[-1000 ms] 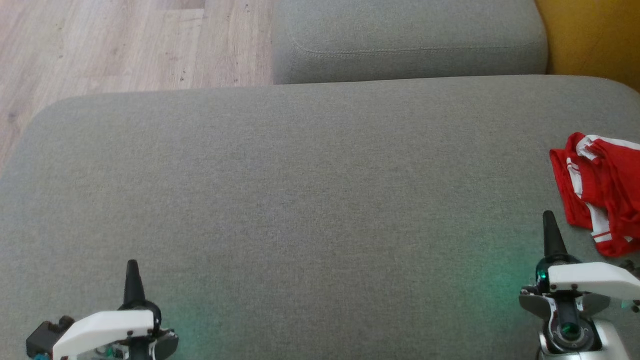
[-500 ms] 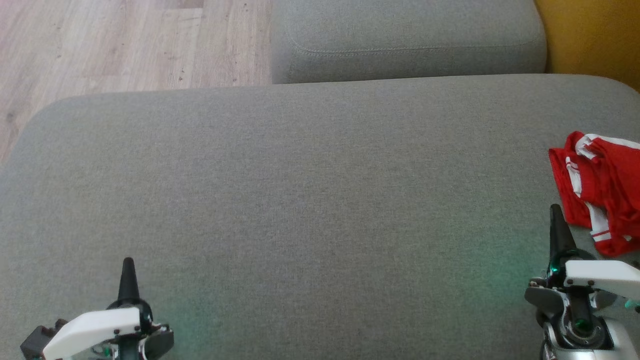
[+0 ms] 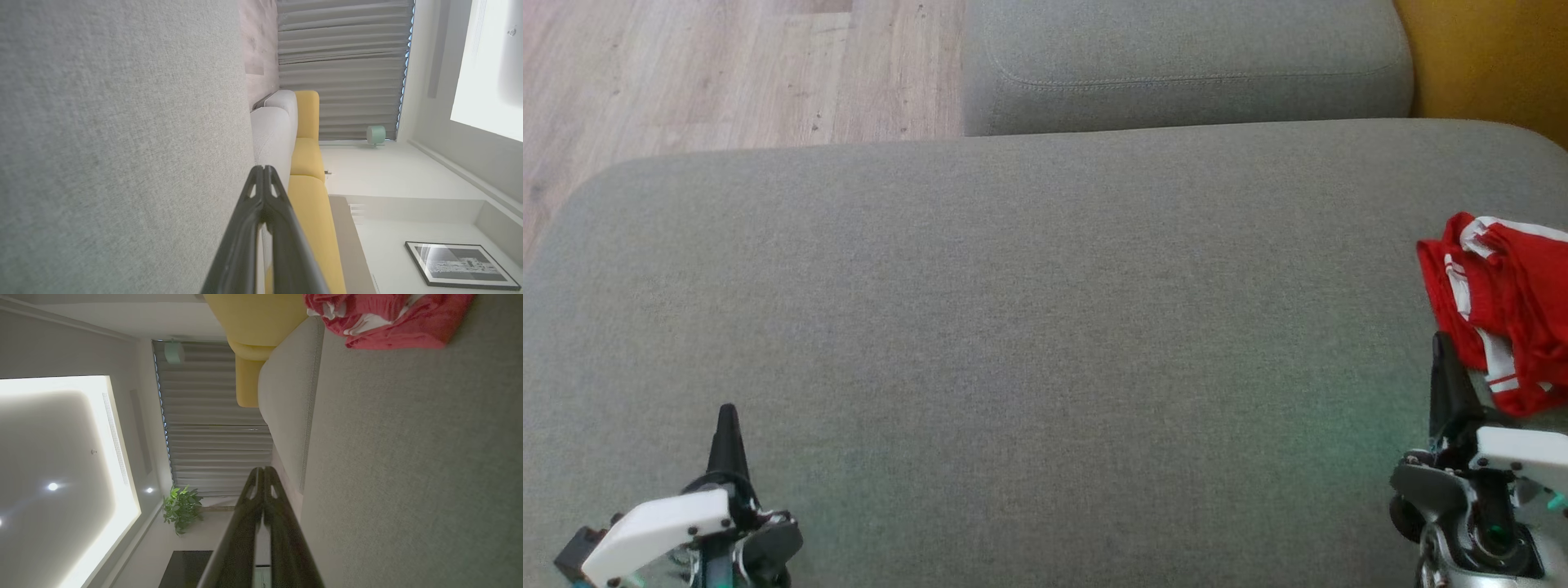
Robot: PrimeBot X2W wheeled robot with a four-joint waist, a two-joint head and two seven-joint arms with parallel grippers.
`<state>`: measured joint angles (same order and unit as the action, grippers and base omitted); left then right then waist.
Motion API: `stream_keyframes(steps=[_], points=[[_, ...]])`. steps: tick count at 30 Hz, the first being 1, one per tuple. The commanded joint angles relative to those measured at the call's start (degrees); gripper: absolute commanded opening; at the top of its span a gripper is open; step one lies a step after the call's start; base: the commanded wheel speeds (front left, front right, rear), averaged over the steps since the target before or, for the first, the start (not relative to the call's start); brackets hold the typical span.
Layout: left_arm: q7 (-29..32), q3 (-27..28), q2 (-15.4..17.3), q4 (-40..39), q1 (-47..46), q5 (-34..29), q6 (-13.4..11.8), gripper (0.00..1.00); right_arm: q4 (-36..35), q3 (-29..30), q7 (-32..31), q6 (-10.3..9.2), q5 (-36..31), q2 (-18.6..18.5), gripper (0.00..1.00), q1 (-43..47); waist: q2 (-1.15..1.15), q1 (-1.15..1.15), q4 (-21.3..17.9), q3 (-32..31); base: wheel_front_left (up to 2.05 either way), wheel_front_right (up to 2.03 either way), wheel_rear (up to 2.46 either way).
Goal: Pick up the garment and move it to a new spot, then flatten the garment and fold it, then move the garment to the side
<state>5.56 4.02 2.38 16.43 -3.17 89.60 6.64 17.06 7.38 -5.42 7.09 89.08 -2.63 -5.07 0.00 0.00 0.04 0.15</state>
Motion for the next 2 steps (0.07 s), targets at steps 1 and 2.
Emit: stream_keyframes(steps=[1,2], points=[[0.74,2.40,0.49,-2.26,-2.99,1.95,0.80,0.00,-2.84,-0.92,-0.90,0.39,2.39,-0.25,0.00,-1.17,0.00,0.00,-0.03,0.01,0.00,0.00,0.00],[0.74,2.40,0.49,-2.26,-2.99,1.95,0.80,0.00,-2.84,-0.92,-0.90,0.39,2.39,-0.25,0.00,-1.17,0.00,0.00,-0.03,0.01,0.00,0.00,0.00]])
